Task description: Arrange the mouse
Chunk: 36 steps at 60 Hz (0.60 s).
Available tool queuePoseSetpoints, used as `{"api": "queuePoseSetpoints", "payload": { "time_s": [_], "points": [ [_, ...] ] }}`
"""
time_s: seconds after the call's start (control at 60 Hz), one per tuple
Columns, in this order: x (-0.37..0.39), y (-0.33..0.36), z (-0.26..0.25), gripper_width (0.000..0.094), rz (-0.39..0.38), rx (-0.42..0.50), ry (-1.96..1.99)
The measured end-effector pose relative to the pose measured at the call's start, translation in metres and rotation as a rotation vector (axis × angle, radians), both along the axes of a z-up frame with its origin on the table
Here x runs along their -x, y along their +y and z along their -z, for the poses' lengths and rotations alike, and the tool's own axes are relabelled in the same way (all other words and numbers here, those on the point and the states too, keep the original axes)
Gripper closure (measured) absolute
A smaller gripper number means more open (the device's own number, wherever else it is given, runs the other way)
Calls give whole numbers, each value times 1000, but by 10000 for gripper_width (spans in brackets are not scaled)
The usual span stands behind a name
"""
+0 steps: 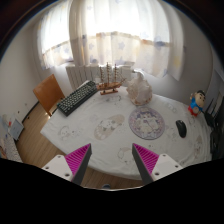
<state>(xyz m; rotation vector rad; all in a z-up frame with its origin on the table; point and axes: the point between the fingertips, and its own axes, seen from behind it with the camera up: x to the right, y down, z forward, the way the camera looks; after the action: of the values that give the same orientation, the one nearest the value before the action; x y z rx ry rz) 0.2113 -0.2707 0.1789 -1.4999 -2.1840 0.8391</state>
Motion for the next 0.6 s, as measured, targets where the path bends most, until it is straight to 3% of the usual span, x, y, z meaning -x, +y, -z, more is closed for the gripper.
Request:
{"api": "queuePoseSetpoints", "payload": {
  "time_s": [0.167, 0.6],
  "points": [
    [10, 28, 5, 96, 43, -22, -7],
    [28, 151, 27, 95, 289, -76, 10]
  ]
}}
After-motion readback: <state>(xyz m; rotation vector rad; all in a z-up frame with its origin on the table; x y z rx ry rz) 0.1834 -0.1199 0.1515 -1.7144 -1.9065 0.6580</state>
